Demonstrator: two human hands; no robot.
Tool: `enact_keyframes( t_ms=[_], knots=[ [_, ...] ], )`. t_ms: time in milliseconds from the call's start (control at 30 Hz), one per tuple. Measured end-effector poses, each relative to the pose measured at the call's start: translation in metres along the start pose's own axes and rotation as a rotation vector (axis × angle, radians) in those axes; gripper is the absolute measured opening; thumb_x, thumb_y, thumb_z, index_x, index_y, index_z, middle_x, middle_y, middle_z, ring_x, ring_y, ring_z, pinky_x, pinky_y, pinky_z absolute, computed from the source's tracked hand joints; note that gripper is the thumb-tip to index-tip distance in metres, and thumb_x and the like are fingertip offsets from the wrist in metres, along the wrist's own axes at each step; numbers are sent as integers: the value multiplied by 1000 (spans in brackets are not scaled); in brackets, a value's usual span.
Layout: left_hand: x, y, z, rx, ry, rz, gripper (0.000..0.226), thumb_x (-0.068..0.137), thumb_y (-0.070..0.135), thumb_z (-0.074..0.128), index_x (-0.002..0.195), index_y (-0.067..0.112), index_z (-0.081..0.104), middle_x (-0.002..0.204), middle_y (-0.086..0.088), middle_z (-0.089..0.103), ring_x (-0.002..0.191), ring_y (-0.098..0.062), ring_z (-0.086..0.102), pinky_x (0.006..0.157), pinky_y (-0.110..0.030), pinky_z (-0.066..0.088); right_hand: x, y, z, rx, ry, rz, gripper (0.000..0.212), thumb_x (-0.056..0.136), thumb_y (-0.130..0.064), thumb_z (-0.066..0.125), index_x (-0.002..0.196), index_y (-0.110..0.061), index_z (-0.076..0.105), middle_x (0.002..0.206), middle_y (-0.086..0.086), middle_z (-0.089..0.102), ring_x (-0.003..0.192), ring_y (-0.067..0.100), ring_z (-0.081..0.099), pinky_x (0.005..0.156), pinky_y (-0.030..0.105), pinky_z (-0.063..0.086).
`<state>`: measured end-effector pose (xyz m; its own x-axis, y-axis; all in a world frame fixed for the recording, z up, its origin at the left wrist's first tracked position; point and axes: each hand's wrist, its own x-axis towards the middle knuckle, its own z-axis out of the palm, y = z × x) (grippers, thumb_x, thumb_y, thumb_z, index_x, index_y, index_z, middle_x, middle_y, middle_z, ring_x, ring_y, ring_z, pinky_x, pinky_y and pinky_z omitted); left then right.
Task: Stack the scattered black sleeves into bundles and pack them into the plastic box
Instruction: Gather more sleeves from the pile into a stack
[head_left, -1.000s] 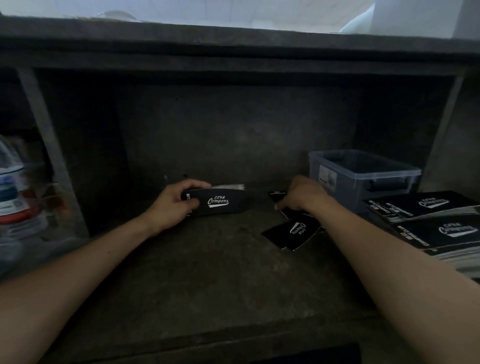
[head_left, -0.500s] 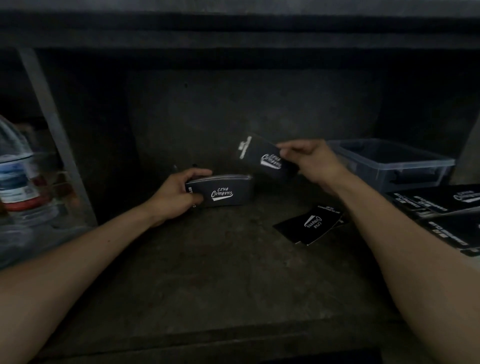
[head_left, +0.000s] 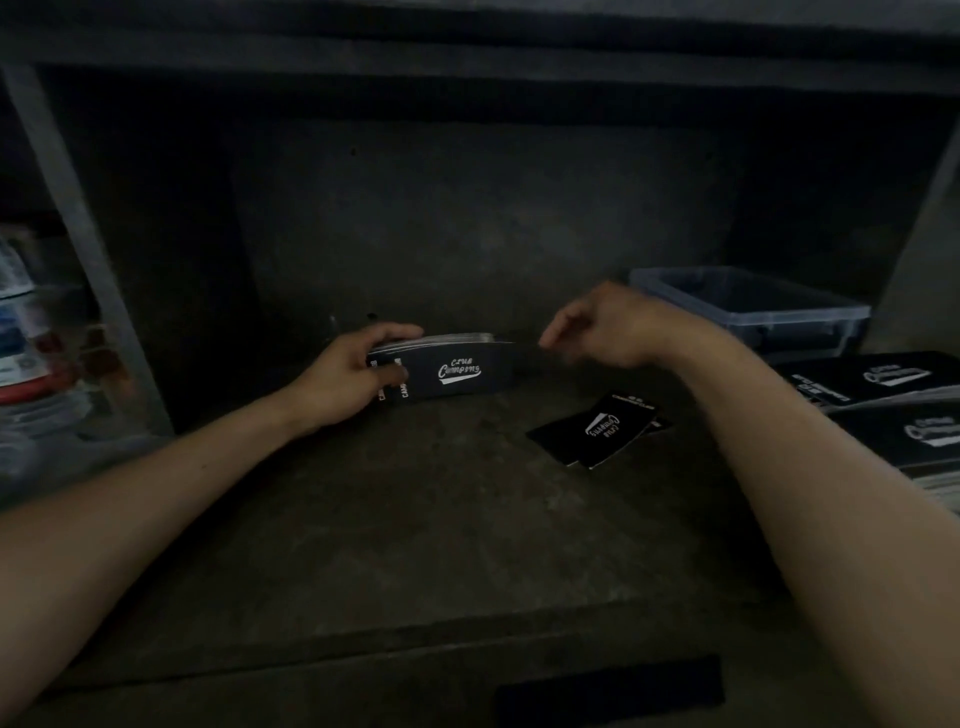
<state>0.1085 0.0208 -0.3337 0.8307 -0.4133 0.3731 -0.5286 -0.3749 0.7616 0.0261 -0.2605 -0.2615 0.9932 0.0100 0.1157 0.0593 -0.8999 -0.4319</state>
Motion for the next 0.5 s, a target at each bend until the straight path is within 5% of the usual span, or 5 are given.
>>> enact_keyframes(
  t_ms=[167,300,433,500],
  knots=[
    [2,-2,1,41,20,16,50,89,-10,60,121,28,59,113,18,64,90,19,61,84,-1,45,-56,4,-7,-271,-399,201,50,94,-14,61,136,-40,54,143,-6,46,127,18,46,106,34,40],
    [-1,0,3,29,36,8,50,90,-10,60,123,26,59,116,15,63,93,18,61,88,-4,45,-62,3,0,-279,-372,150,47,97,-35,59,142,-40,47,149,-5,42,133,19,42,106,35,34],
    [-4,2,-7,14,91,-39,49,91,-11,58,135,11,56,126,3,59,112,-7,57,91,-9,42,-39,-10,24,-295,-255,94,56,90,-56,60,139,-29,54,143,-2,51,127,20,49,106,37,41],
    [-5,0,-15,-4,97,-69,49,91,-9,59,134,13,57,127,5,59,110,-6,58,87,-5,44,-30,-16,27,-318,-250,77,60,87,-63,58,135,-26,59,137,-1,56,120,20,53,102,39,46]
  ],
)
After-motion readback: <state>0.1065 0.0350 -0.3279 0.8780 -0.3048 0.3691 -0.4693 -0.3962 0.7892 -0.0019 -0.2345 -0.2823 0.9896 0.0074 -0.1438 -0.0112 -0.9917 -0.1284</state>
